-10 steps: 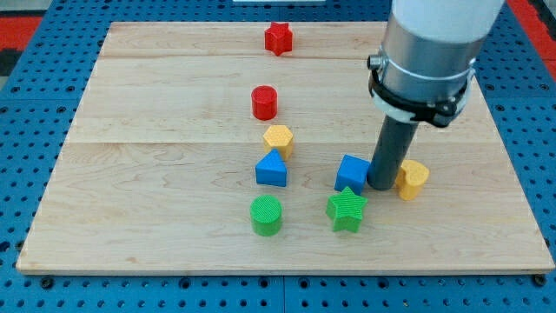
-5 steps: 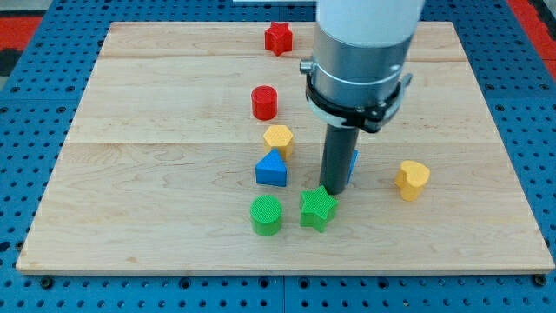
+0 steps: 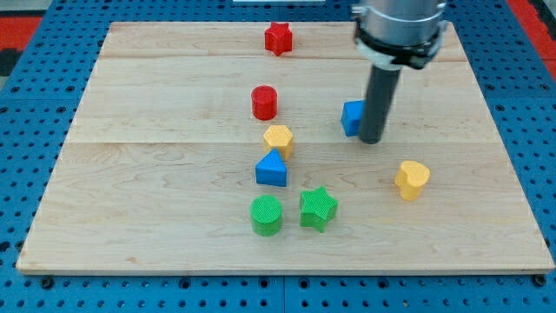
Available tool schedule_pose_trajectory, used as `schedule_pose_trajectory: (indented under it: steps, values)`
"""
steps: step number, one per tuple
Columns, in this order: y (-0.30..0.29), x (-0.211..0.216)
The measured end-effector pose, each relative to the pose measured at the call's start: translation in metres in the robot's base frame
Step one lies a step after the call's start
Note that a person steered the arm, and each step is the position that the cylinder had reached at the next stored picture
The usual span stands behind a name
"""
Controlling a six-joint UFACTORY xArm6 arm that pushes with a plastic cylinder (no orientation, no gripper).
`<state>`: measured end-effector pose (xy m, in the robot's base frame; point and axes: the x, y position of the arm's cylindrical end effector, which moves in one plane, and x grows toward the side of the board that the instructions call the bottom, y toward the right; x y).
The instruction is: Separate the yellow heart blue triangle and the green star
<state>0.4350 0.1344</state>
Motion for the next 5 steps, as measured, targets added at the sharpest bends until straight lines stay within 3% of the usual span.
schedule_pose_trajectory:
  steps: [2, 4, 5]
  values:
    - [0.004, -0.071]
    - [0.050, -0.021]
    - [0.031, -0.017]
